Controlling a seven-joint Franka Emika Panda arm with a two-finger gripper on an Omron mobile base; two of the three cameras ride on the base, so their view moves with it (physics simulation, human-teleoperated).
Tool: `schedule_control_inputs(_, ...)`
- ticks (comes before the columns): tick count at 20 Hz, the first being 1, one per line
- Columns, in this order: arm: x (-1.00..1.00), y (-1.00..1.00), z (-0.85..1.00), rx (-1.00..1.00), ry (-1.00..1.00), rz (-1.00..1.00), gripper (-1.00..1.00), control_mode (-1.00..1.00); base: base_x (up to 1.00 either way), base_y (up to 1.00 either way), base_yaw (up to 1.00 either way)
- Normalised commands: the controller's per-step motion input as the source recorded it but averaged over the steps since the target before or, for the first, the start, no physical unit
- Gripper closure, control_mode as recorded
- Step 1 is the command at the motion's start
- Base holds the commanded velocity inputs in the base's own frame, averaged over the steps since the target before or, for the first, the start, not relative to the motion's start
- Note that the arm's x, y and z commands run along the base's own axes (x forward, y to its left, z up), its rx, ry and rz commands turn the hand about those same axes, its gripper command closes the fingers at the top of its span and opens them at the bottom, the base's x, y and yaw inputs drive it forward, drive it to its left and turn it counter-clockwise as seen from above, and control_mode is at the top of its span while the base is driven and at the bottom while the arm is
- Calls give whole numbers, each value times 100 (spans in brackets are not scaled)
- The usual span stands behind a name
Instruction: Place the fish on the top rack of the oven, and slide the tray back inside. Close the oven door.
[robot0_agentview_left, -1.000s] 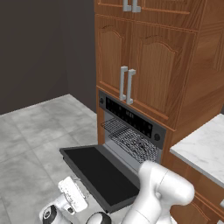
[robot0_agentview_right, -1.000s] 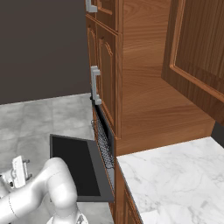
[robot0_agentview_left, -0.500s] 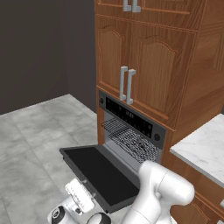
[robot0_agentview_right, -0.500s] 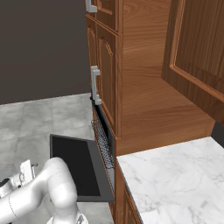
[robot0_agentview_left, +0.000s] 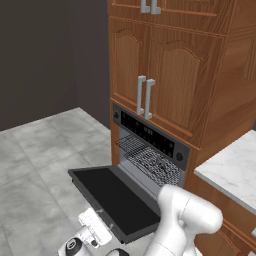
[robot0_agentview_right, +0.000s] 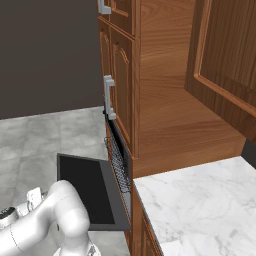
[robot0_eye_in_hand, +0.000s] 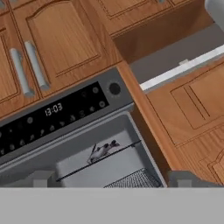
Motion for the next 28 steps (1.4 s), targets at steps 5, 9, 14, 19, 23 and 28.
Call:
schedule_control_inputs(5,49,0,-41,19,19,2,-100,-100,0,0,0)
schedule_control_inputs(9,62,1,-44,19,20,1,-100,-100,0,0,0)
schedule_control_inputs(14,65,17,-65,15,20,0,-100,-100,0,0,0)
schedule_control_inputs(19,37,45,-81,10,12,0,-100,-100,0,0,0)
schedule_control_inputs(23,10,67,-81,9,5,2,-100,-100,0,0,0)
schedule_control_inputs(28,8,65,-80,7,6,5,-100,-100,0,0,0)
